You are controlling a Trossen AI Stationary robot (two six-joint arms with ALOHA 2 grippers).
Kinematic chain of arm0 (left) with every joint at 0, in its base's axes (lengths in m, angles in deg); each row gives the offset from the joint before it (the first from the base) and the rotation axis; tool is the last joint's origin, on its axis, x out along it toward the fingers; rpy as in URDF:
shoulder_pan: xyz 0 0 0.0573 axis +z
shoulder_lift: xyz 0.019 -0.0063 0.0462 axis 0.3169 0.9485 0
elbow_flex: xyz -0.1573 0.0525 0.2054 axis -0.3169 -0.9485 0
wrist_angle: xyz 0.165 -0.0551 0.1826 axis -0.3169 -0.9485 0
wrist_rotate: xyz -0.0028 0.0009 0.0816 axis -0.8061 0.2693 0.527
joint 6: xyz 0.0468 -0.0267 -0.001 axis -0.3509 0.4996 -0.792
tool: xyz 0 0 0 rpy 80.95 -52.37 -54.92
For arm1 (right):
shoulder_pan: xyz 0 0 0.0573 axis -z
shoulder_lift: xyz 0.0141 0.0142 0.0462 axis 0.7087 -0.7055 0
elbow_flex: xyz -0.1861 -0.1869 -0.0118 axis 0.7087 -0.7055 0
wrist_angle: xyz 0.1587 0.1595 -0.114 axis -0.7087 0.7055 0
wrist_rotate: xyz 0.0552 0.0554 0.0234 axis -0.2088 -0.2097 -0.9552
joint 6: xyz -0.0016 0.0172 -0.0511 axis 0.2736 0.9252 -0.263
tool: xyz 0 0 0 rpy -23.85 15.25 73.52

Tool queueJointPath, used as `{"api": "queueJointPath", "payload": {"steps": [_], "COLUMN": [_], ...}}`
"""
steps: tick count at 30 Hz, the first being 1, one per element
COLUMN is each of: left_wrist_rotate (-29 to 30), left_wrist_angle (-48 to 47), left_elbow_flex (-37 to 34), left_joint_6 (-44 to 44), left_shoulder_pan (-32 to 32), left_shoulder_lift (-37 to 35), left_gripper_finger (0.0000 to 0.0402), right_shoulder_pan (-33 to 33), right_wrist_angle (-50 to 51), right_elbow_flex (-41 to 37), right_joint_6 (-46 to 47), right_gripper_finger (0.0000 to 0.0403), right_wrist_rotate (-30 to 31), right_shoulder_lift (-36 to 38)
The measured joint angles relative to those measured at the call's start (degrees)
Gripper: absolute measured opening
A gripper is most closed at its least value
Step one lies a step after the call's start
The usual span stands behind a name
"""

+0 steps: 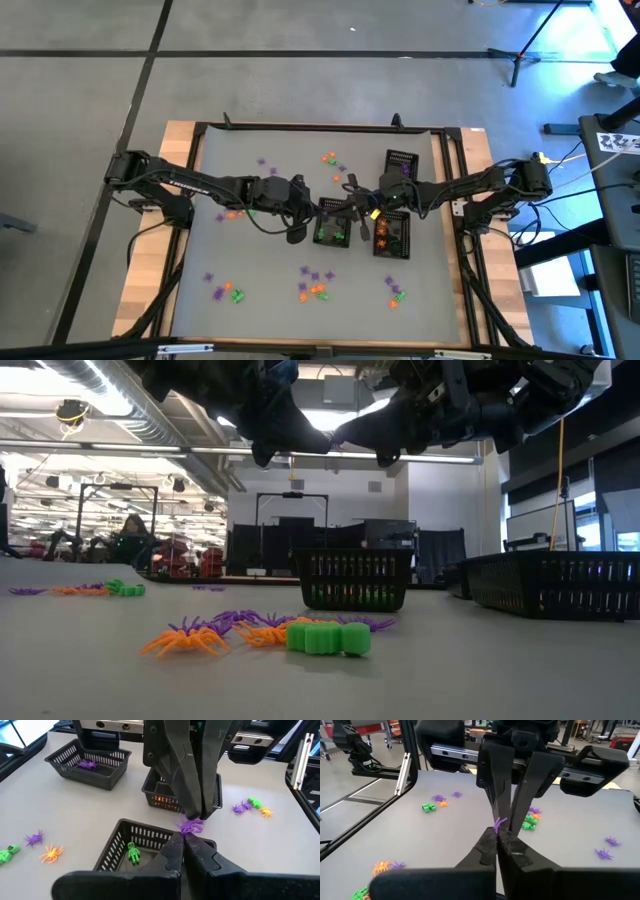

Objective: Sort Halloween decoration
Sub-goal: Put the purple spider toy into the top bin

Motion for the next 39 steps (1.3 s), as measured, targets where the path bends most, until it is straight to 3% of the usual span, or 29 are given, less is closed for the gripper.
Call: {"api": "queueJointPath", "payload": {"steps": [17, 31, 35, 39], "left_wrist_rotate": [2.54, 12.61, 14.17, 13.62], "left_wrist_angle": [-0.64, -5.51, -6.54, -7.21], "left_elbow_flex": [0.2, 0.17, 0.17, -0.06], "left_joint_6": [-1.33, -1.51, -1.22, -1.1], "left_shoulder_pan": [0.17, 0.19, 1.04, 2.67], "left_shoulder_lift": [-0.09, -0.09, -0.09, -0.09], "left_gripper_finger": [0.0001, 0.0097, 0.01, 0.0101], "right_shoulder_pan": [0.0, 0.03, 1.88, 5.98], "right_wrist_angle": [16.0, 38.69, 45.69, 46.49], "right_elbow_flex": [-0.02, -0.02, -0.34, -4.25], "right_joint_6": [-1.66, -1.4, 0.43, 1.14], "right_gripper_finger": [0.0, 0.0, 0.0, 0.0], "right_wrist_rotate": [12.44, 30.61, 31.28, 30.48], "right_shoulder_lift": [9.45, 18.16, 21.59, 25.84]}}
